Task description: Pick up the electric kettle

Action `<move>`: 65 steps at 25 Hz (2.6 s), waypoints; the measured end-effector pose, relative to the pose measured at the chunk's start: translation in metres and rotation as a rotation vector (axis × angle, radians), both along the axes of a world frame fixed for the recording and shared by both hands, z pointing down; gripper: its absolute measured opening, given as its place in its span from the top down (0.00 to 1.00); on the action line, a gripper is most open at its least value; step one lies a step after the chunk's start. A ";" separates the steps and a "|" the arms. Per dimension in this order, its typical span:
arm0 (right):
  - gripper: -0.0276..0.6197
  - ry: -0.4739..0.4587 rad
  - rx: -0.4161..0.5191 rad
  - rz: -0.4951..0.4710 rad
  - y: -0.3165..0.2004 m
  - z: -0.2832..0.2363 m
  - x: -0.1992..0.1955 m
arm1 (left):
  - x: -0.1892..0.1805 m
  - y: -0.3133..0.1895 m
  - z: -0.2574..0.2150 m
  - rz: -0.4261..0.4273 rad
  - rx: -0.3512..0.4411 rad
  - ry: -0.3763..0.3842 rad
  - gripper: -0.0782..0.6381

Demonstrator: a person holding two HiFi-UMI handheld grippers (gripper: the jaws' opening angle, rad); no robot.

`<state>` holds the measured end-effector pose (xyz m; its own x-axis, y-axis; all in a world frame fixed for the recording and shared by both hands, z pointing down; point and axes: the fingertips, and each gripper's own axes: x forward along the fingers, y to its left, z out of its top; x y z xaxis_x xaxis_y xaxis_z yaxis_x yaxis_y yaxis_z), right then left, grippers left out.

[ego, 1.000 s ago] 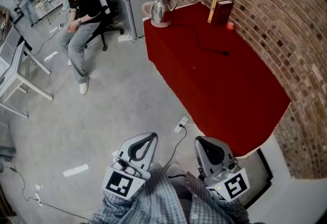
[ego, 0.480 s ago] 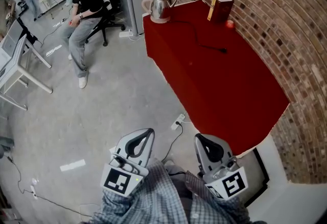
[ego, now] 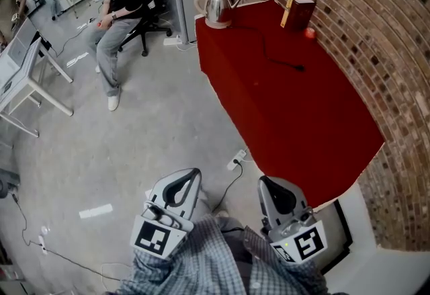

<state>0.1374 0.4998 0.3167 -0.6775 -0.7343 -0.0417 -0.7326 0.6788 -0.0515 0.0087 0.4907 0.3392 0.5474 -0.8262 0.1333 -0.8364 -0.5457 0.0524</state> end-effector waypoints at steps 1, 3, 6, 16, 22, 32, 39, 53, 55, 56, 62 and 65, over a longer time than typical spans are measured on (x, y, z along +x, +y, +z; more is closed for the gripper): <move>0.95 0.000 -0.004 0.001 -0.002 0.001 -0.001 | -0.001 -0.002 0.001 -0.001 -0.002 0.001 0.88; 0.95 0.000 -0.007 0.006 -0.007 0.001 -0.002 | -0.002 -0.006 0.001 0.002 -0.005 0.004 0.88; 0.95 0.006 -0.004 0.022 -0.017 0.002 -0.004 | -0.006 -0.017 0.004 0.011 -0.009 0.006 0.88; 0.95 0.031 -0.022 0.078 -0.083 0.007 -0.022 | -0.026 -0.089 0.012 0.054 -0.022 0.022 0.88; 0.95 0.030 -0.030 0.100 -0.133 0.005 -0.042 | -0.044 -0.143 0.008 0.079 -0.018 0.016 0.88; 0.95 0.031 -0.032 0.153 -0.205 -0.001 -0.076 | -0.079 -0.221 0.007 0.124 -0.015 0.019 0.88; 0.95 0.011 -0.043 0.199 -0.236 0.001 -0.096 | -0.103 -0.251 0.013 0.151 -0.015 0.012 0.88; 0.95 0.026 -0.025 0.197 -0.256 -0.001 -0.123 | -0.127 -0.273 0.011 0.160 0.006 0.027 0.88; 0.95 0.025 -0.030 0.207 -0.258 0.000 -0.121 | -0.128 -0.275 0.011 0.162 0.009 0.028 0.88; 0.95 0.025 -0.032 0.210 -0.259 0.000 -0.120 | -0.128 -0.276 0.010 0.162 0.010 0.029 0.88; 0.95 0.027 -0.032 0.213 -0.273 0.002 -0.116 | -0.126 -0.290 0.015 0.156 0.002 0.030 0.88; 0.95 0.024 -0.031 0.203 -0.283 0.003 -0.115 | -0.124 -0.299 0.013 0.148 0.004 0.030 0.88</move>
<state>0.0228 0.2165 0.3194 -0.5164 -0.8564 -0.0027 -0.8552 0.5158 -0.0509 -0.1149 0.1918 0.3524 0.6667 -0.7369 0.1117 -0.7451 -0.6629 0.0732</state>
